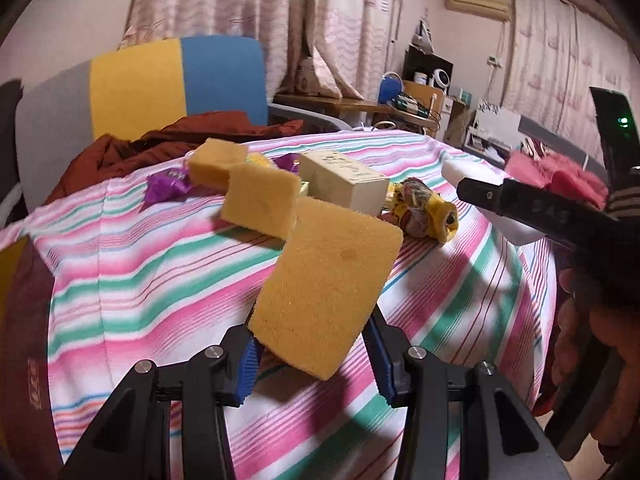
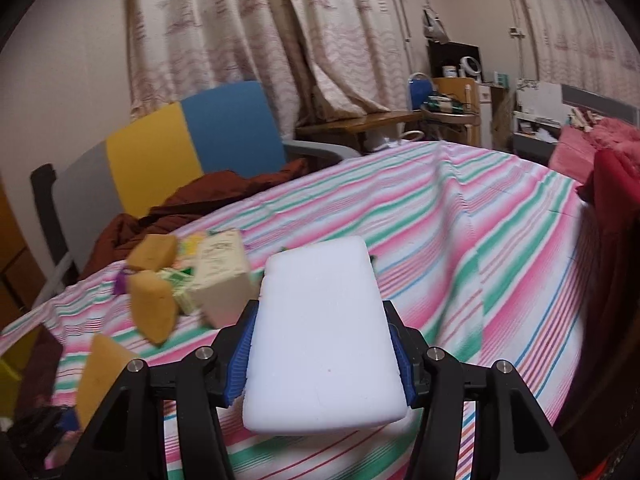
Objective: Organize objects
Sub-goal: 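Grasp a yellow sponge with the left gripper while the right gripper holds the foam block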
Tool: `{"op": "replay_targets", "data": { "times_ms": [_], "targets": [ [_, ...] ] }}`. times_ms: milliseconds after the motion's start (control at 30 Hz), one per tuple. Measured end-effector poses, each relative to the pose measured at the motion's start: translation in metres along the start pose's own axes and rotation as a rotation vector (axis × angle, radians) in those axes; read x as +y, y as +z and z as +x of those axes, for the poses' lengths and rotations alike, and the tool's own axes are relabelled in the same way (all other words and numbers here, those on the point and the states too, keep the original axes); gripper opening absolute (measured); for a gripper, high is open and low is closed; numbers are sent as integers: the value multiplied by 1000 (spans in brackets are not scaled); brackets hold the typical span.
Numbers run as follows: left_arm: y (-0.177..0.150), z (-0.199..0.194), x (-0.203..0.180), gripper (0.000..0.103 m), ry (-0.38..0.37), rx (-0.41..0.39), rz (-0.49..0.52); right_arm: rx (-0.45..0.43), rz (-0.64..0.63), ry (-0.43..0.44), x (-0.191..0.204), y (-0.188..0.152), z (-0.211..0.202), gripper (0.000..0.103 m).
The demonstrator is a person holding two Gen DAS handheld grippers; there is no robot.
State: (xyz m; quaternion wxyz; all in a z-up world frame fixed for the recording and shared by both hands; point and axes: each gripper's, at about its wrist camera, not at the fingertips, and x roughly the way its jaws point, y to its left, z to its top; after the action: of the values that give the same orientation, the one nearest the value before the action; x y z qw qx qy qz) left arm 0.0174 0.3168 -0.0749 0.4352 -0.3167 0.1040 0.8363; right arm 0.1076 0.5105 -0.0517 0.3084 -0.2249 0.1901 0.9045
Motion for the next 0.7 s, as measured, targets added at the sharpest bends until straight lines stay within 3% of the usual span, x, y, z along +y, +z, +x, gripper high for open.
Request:
{"op": "replay_targets", "data": {
  "times_ms": [300,700],
  "targets": [
    [-30,-23,5,41,19,-1,-15,79,-59,189,48,-18,-14,59],
    [-52,-92,28,41,11,-72,-109,130,-137,283,90,-41,-32,59]
  ]
}}
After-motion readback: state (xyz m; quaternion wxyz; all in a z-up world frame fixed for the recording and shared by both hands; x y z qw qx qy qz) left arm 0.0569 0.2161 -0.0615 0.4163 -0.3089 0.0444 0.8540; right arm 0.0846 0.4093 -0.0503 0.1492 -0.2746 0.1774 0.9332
